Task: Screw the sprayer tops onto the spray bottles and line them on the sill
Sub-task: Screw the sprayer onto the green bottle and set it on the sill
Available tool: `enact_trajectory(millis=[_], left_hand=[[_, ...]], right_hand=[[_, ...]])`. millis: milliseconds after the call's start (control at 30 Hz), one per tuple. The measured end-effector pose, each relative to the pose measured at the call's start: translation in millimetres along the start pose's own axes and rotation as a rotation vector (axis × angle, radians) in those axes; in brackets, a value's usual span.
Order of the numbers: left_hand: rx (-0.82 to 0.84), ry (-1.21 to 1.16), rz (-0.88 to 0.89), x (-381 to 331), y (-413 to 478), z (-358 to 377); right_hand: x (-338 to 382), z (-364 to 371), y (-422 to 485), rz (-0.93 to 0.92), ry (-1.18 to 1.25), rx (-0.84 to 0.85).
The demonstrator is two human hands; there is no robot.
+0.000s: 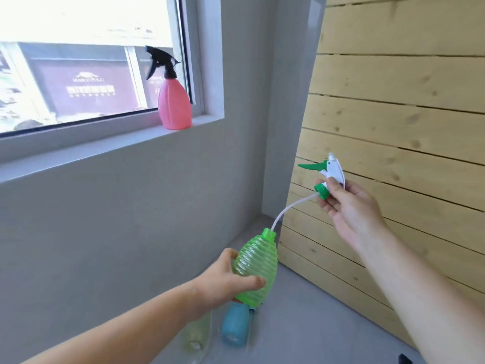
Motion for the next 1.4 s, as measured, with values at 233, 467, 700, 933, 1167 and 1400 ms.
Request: enact_trajectory(millis=[233,467,700,933,1167,1400], left_hand=[[0.037,0.015,0.092,-15.8,-23.4,0.3],[0.204,-0.235,0.079,-23.9,-35.8,-3.3],[0.270,-0.370,0.070,-22.5,-28.3,-9.7],[0.347,-0.445,0.016,-24.0,-26.7,-11.2],[0.246,-0.335,0.082,-24.0,-24.5,-7.4],[0.225,-0.312,0.129,-27.0,-22.5,-3.0]], right_hand=[[-22.0,11.7,-27.2,0.149,-0.167,0.209],[-29.3,16.2,-35.3,0.141,-0.234,0.404],[-27.5,5.3,-34.1,0.138,-0.298,0.566],[-28.7,1.3,-32.4,0.107,-0.295,0.700],[-36.2,8.4,-36.1,-0.009,-0.551,0.570],[-33.7,4.2,-31.8,0.023,-0.436,0.570]])
Point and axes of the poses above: each hand's wrist, its own y-axis towards the middle knuckle, its own z-axis out of the palm, x = y × z, the point moved 1 cm from there along y, towards the middle knuckle, and after that the axes turned 9 degrees about -y, right-handed, at the moved point
